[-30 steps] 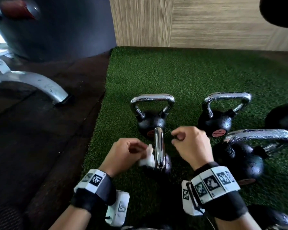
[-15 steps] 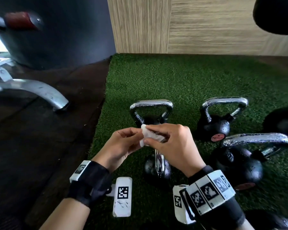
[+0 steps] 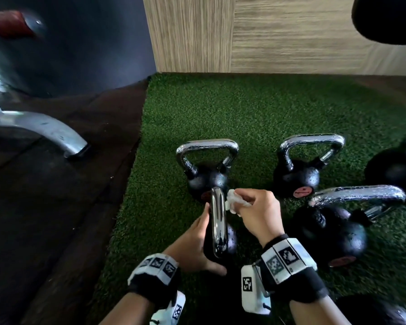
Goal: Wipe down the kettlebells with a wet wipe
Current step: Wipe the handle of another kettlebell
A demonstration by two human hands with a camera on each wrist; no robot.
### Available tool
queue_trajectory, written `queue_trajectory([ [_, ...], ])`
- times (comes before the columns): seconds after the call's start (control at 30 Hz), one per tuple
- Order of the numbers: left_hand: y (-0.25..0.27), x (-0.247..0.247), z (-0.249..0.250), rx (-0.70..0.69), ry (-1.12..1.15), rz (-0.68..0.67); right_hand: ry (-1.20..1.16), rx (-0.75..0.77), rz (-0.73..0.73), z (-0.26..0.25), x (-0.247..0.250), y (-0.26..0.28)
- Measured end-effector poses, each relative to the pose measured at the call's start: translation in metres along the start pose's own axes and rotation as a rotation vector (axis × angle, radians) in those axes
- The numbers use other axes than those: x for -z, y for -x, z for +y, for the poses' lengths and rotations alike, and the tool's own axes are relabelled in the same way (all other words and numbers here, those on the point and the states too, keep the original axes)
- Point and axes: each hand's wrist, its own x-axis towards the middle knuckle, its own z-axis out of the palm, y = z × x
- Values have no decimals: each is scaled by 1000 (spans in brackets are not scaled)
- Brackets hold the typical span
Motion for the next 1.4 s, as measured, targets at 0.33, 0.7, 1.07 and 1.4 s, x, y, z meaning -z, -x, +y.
queue_trajectory([
  [0.33,-11,-8,-3,-71,87,180,-69,-263,-242,35,-33,-18],
  [0.7,-16,-1,-20,20,161,96,-223,-132,-91,16,-33,-22],
  [1.07,-20,6,-22,3,237,30,-95,268,-126,1,-7,-9],
  [1.4,-29,14,-22,13,289,-54,-148,247,-367,-7,-1,3],
])
